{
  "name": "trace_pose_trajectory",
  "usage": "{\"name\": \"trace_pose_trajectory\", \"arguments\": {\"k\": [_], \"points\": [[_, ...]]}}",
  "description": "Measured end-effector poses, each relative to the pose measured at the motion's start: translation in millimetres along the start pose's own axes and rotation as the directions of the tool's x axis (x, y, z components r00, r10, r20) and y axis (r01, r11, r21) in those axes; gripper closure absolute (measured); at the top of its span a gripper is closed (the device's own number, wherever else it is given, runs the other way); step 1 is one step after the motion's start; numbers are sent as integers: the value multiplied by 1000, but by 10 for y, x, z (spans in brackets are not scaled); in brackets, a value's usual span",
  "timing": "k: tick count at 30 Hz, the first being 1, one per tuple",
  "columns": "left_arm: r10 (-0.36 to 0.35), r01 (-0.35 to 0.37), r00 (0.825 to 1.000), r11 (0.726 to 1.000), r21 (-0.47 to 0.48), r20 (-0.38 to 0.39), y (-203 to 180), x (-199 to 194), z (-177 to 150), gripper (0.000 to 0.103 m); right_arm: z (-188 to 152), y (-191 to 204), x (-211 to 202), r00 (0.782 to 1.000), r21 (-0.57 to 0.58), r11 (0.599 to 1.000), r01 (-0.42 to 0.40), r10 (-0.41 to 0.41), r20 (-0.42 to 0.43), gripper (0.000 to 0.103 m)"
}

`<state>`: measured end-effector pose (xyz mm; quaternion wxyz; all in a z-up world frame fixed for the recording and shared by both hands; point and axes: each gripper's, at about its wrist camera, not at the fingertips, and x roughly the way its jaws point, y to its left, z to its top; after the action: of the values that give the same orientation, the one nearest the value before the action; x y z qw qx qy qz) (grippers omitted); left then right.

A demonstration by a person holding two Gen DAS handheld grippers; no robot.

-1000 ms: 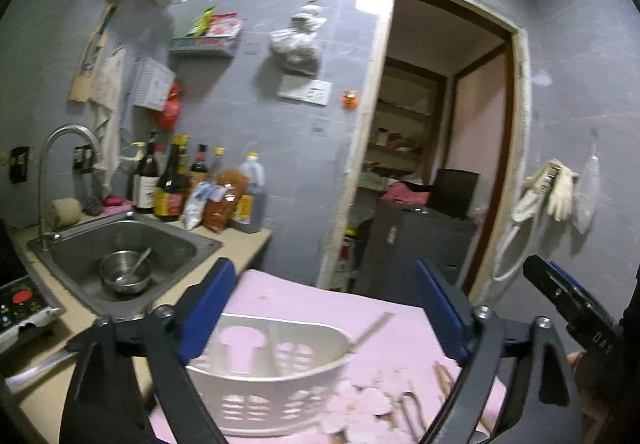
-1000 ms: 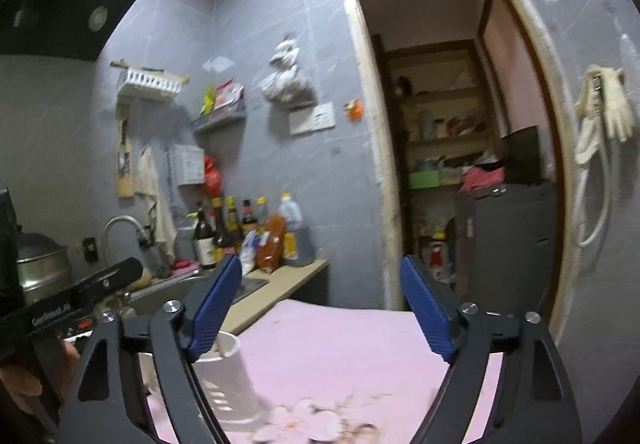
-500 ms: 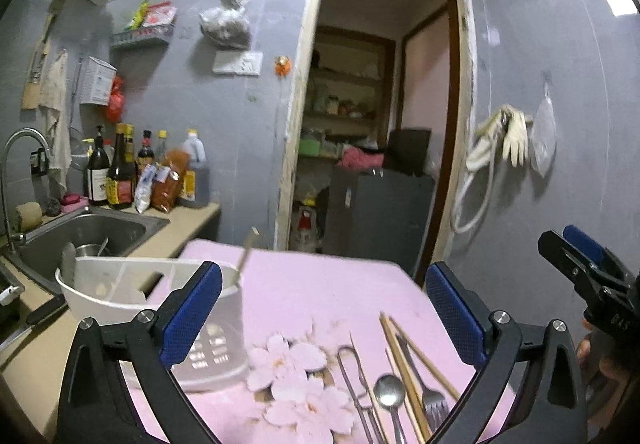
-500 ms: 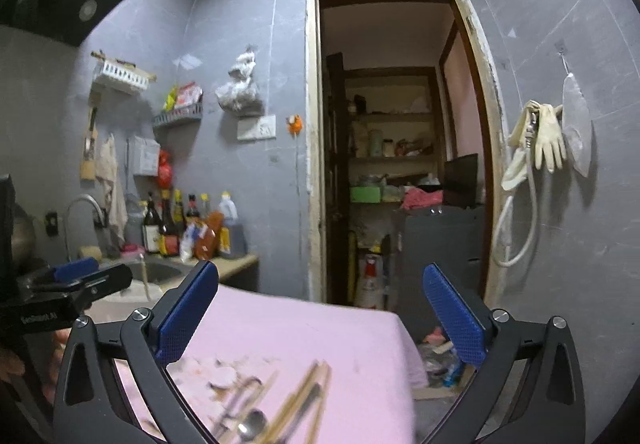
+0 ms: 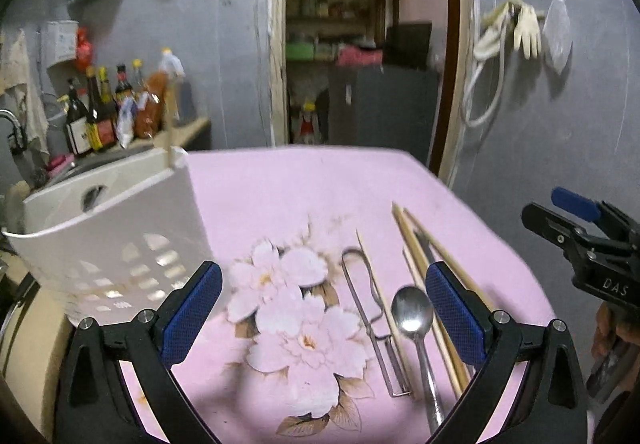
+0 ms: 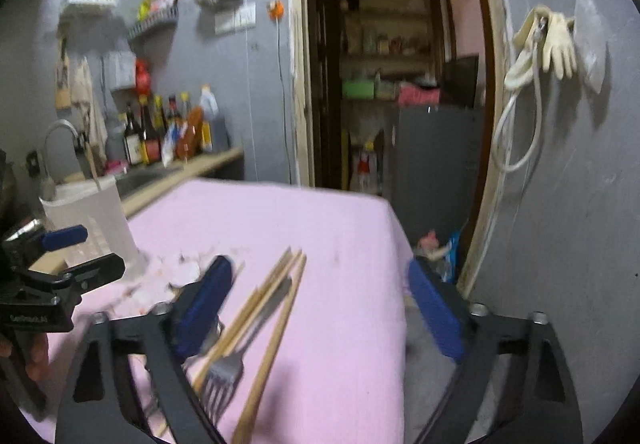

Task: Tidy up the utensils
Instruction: 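Move both tools back to the utensils on the pink cloth, then grasp the wire tongs with the left tool while the right tool grasps a wooden chopstick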

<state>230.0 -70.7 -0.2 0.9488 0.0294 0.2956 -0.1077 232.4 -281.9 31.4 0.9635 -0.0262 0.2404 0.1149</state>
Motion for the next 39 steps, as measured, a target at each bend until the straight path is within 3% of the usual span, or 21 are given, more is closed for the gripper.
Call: {"name": "trace_pose_trajectory", "arguments": {"k": [7,10,18,24,29,33,39], "points": [[-34,35,990,999,4,-135,-23,384,-58,9,-70,-3,329,987,2,998,-57,57,-148,46],[-57,57,980,998,-5,-193,-17,538,-65,24,-91,3,458,974,6,997,-80,80,-212,54],[-122,111,937,992,-52,-327,31,908,-39,60,-124,2,649,942,8,993,-117,114,-317,64],[-126,111,926,992,-61,-355,55,1003,-29,75,-144,34,756,917,-3,989,-146,134,-377,72],[-100,94,927,995,-34,-361,27,1005,-29,78,-129,83,822,907,-28,989,-144,120,-403,74],[-85,85,929,996,-15,-359,-5,941,-75,78,-125,101,829,907,-56,989,-136,102,-409,83],[-81,92,920,996,9,-384,-39,976,-52,77,-111,7,820,899,-69,990,-127,85,-430,85]]}}
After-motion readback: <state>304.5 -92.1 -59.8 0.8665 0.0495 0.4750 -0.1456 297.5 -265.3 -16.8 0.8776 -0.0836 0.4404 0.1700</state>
